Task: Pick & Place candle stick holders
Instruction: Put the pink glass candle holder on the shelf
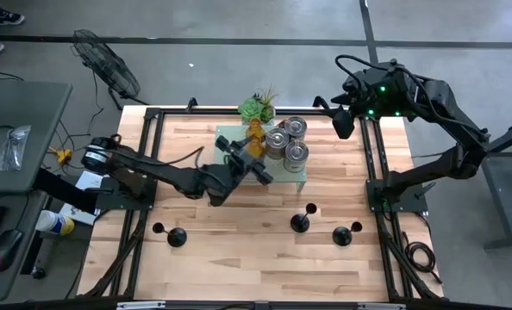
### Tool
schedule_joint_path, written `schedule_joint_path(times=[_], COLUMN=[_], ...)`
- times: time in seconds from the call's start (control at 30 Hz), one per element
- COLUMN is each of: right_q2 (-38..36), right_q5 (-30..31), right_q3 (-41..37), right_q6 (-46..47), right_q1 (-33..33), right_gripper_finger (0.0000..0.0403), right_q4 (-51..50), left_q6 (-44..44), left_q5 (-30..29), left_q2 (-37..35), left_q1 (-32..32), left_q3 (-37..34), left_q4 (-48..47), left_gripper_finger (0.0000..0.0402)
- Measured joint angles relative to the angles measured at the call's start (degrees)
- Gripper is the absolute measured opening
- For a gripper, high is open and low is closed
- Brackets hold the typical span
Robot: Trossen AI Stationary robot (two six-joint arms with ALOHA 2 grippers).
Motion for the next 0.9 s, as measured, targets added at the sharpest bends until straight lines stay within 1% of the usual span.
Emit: schedule_joint_path(times=[0.03,0.1,0.2,0.3,0.4,0.5,0.6,0.67,0.77,0.8,0.9], right_q2=[0.0,0.0,0.0,0.0,0.0,0.0,0.0,0.0,0.0,0.0,0.0], right_q5=[0.0,0.0,0.1,0.1,0.1,0.1,0.1,0.1,0.1,0.1,0.1], right_q3=[0.0,0.0,0.0,0.0,0.0,0.0,0.0,0.0,0.0,0.0,0.0], right_q6=[0.0,0.0,0.0,0.0,0.0,0.0,0.0,-0.3,-0.2,0.4,2.0], right_q1=[0.0,0.0,0.0,0.0,0.0,0.0,0.0,0.0,0.0,0.0,0.0], right_gripper_finger=[0.0216,0.0216,0.0216,0.0216,0.0216,0.0216,0.0216,0.0216,0.0216,0.0216,0.0216], right_q4=[-0.4,-1.1,-1.5,-1.6,-1.5,-1.6,-1.9,-2.0,-1.9,-1.7,-1.6], left_q6=[0.2,0.1,-3.7,-13.1,-26.3,-38.2,-46.7,-49.8,-52.3,-53.1,-54.1], left_q5=[0.5,0.4,0.5,3.1,6.2,7.9,9.3,10.6,13.9,15.1,18.7], left_q2=[-1.0,-3.8,-8.2,-12.7,-16.1,-17.8,-17.9,-17.9,-17.9,-17.9,-17.9], left_q1=[-0.5,-1.8,-3.9,-5.4,-6.2,-6.5,-6.4,-6.4,-6.3,-6.4,-6.4], left_q3=[0.0,0.0,0.0,0.0,0.0,0.0,0.0,-0.1,-0.1,-0.1,0.0], left_q4=[-1.0,-6.1,-15.4,-27.5,-40.7,-51.3,-58.5,-61.8,-65.0,-66.2,-71.0], left_gripper_finger=[0.0212,0.0212,0.0212,0.0211,0.0200,0.0168,0.0120,0.0079,0.0018,0.0010,0.0007])
